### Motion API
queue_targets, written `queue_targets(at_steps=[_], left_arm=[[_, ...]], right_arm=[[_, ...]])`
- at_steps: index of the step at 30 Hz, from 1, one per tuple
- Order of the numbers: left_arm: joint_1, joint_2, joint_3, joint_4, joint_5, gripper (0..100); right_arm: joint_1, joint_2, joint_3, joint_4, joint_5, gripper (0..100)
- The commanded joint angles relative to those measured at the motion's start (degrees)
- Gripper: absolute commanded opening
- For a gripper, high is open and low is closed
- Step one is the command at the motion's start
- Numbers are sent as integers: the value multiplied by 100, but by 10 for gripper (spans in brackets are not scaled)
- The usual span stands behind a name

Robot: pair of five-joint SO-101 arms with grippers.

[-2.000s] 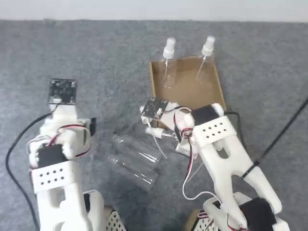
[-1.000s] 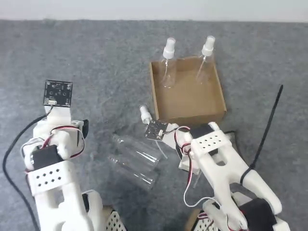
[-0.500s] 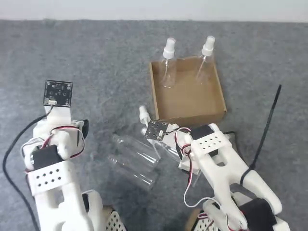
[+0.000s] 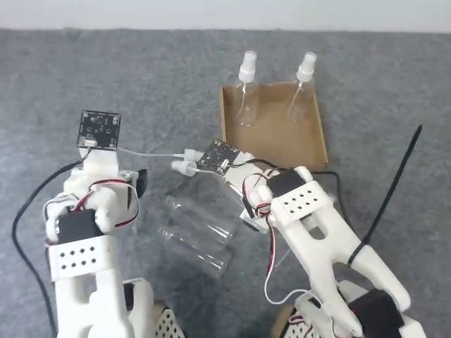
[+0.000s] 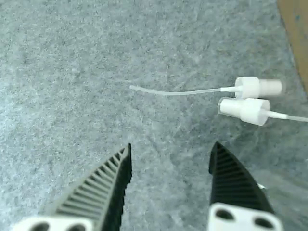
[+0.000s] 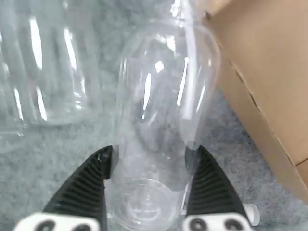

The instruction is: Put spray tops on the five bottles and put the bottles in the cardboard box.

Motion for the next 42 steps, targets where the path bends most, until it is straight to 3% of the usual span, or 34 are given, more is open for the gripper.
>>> queue_targets(at_steps=[1,13,23,27,34,38,42], left_arm=[[26,62,-312,26,97,240],[35,62,-295,26,114,240],[44,62,-286,35,176,240],[167,62,-312,26,387,240],[1081,607,-567,18,747,240],[1556,1969,-1437,26,-26,239],[1574,3420,-2651,26,-967,239]], right_arm=[[-215,-268,-413,251,97,16],[-224,-927,-1363,2668,923,17],[1640,-1218,-2224,3802,2127,19],[2475,-1218,-2356,3829,2549,19],[4110,-1130,-2330,3301,2998,19],[5130,-708,-2330,2527,2998,19],[5842,391,-2365,1886,2998,20]])
